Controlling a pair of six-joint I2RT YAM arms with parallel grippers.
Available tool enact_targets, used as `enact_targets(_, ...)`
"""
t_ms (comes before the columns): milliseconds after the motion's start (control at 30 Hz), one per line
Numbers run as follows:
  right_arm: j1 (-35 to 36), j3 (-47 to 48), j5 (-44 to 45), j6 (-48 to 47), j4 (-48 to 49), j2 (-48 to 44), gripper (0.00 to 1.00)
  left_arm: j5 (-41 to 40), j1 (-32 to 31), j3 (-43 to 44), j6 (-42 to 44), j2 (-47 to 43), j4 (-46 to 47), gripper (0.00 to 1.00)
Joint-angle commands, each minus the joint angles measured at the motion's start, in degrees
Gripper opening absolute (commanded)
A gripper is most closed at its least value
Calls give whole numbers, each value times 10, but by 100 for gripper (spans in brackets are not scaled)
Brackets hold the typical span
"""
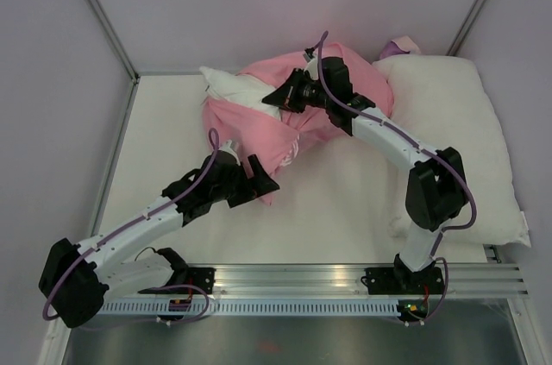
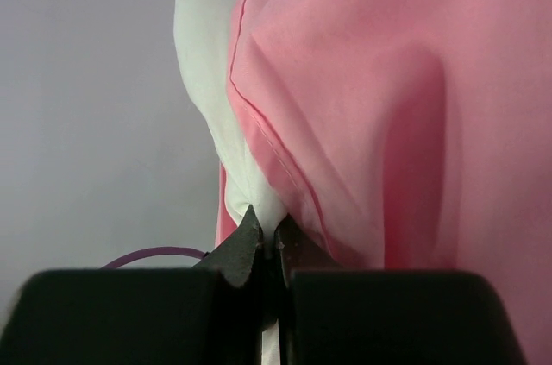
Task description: Remove the pillowcase from the pillow
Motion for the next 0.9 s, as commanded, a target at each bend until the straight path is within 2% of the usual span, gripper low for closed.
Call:
enact_targets(0,-17,-11,20,16,64,-51,0,-39,-2,-12,14,-16,63,100)
enact_targets(67,-17,-22,20,24,75,-58,0,-66,-3,-26,14,-24,89,93)
enact_targets(100,-17,-26,19,32,84,-61,0,-75,-3,-34,13,-33,101,86)
enact_targets(133,-17,-33,18,34,87,-63,0,-94,-2,-49,14,-36,129,62)
enact_targets(200,-17,-36,18,32,89,-68,0,-109,-2,-61,14,-43,141,31)
enact_targets(233,-17,-36,19,31,87,-70,0,-119,-2,-67,11,-46,133,3)
enact_targets(367,-17,-13,30,7,56,-67,1,-97,-7,-108,-6,-75,129,2)
enact_targets(567,-18,57,26,16,50,-21,0,-85,-67,-233,-98,-170,111,2)
enact_targets(733,-43,92,60,70,84,3,0,-132,-123,-268,-144,-222,43,2)
enact_targets(867,-76,74,81,148,144,1,0,-155,-145,-266,-161,-247,4,2)
